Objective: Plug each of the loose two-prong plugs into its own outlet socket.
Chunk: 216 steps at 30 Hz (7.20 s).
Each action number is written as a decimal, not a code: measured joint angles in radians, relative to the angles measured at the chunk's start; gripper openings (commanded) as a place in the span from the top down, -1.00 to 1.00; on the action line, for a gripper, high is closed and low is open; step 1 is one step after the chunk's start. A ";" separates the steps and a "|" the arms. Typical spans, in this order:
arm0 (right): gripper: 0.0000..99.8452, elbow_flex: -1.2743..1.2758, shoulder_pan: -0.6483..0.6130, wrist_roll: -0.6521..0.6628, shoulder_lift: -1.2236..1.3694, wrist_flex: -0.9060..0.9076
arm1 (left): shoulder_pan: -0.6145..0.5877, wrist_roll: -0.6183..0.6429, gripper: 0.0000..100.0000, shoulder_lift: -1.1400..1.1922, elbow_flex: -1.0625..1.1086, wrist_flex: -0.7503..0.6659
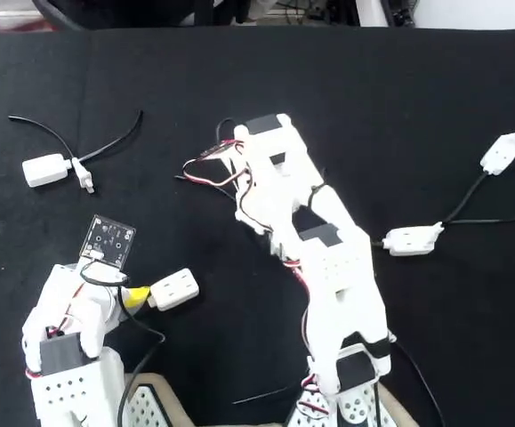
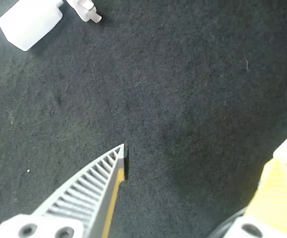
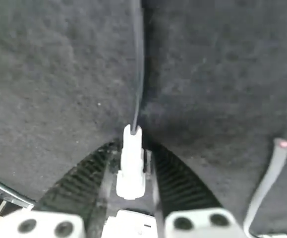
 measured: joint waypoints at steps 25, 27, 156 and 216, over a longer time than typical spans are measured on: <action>0.92 0.457 -0.189 -0.229 -0.749 -0.262 | 0.000 0.023 0.18 0.000 0.000 0.000; 0.92 0.566 -0.186 -0.241 -0.858 -0.371 | 0.000 0.049 0.18 0.000 0.000 0.000; 0.98 1.261 -0.457 -0.612 -1.117 -1.060 | 0.014 0.120 0.86 -0.084 -0.350 0.215; 0.98 1.258 -0.482 -0.476 -0.968 -1.073 | 0.014 0.120 0.86 -0.084 -0.350 0.215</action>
